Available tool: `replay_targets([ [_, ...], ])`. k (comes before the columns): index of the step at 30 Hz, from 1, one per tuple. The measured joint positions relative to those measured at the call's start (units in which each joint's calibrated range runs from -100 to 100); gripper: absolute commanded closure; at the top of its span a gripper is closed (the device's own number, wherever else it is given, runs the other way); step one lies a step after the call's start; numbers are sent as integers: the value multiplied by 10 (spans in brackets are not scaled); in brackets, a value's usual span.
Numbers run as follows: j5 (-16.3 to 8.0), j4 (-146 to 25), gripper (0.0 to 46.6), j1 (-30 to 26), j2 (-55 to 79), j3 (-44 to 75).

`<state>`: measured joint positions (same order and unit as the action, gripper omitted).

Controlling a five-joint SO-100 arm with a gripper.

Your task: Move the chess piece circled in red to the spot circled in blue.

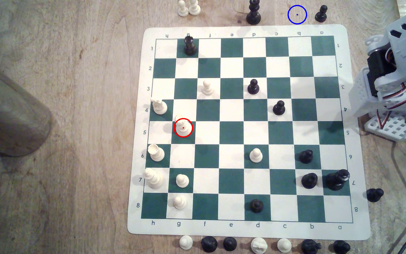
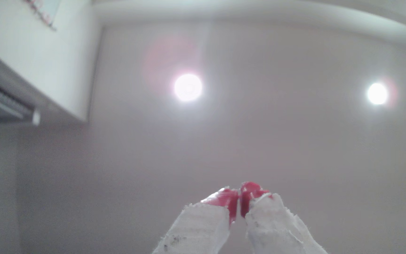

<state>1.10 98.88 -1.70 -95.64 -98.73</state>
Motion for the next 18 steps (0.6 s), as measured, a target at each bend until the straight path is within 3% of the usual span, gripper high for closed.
replay_targets([
  [5, 0, -87, 464, -14, 0, 0],
  [9, 0, -296, 464, -32, 1, 34],
  [18, 0, -836, 464, -44, 3, 244],
])
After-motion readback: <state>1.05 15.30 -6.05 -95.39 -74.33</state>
